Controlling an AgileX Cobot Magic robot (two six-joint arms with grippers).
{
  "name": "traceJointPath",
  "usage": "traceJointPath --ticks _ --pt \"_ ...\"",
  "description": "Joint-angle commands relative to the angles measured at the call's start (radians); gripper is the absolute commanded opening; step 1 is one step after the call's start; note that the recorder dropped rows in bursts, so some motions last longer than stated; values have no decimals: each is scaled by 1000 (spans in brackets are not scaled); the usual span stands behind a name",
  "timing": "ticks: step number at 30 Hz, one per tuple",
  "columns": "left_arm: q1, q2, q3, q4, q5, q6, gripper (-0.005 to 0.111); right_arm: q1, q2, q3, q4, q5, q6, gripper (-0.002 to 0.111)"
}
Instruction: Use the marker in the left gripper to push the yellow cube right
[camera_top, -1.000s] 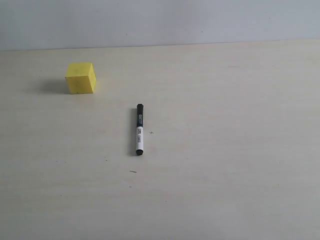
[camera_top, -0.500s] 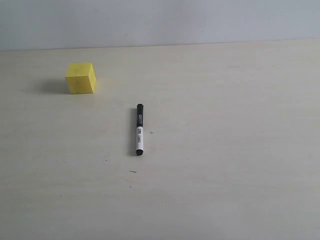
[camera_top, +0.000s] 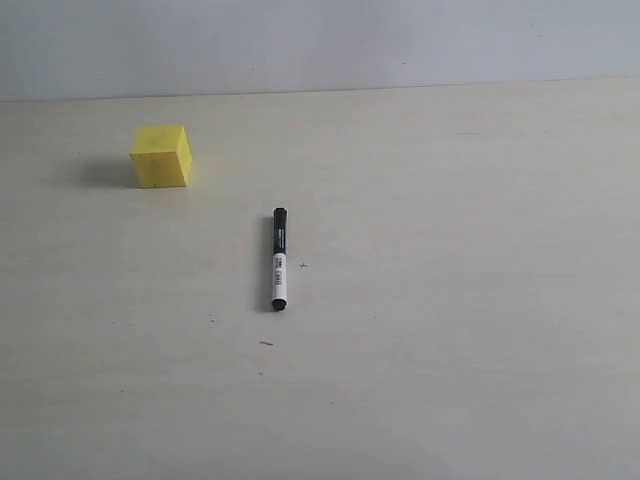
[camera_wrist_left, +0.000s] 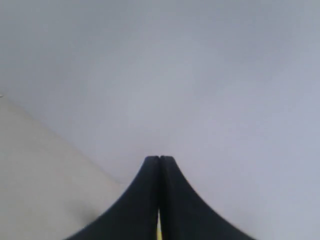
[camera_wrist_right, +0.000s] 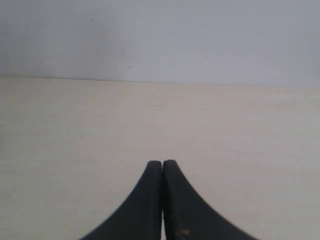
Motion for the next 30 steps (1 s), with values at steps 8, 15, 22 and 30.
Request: traceJointPath --ticks 8,15,22,30 --pt "-6 221 -347 246 -164 -378 0 4 -6 5 -1 -4 -2 0" --pt "-44 758 -669 535 349 -310 0 4 -6 5 -1 -4 -2 0" --pt "-247 1208 -899 379 760 -29 0 4 -6 5 -1 -4 -2 0" --pt "-605 1539 -1185 363 1138 -38 0 4 -6 5 -1 -4 -2 0"
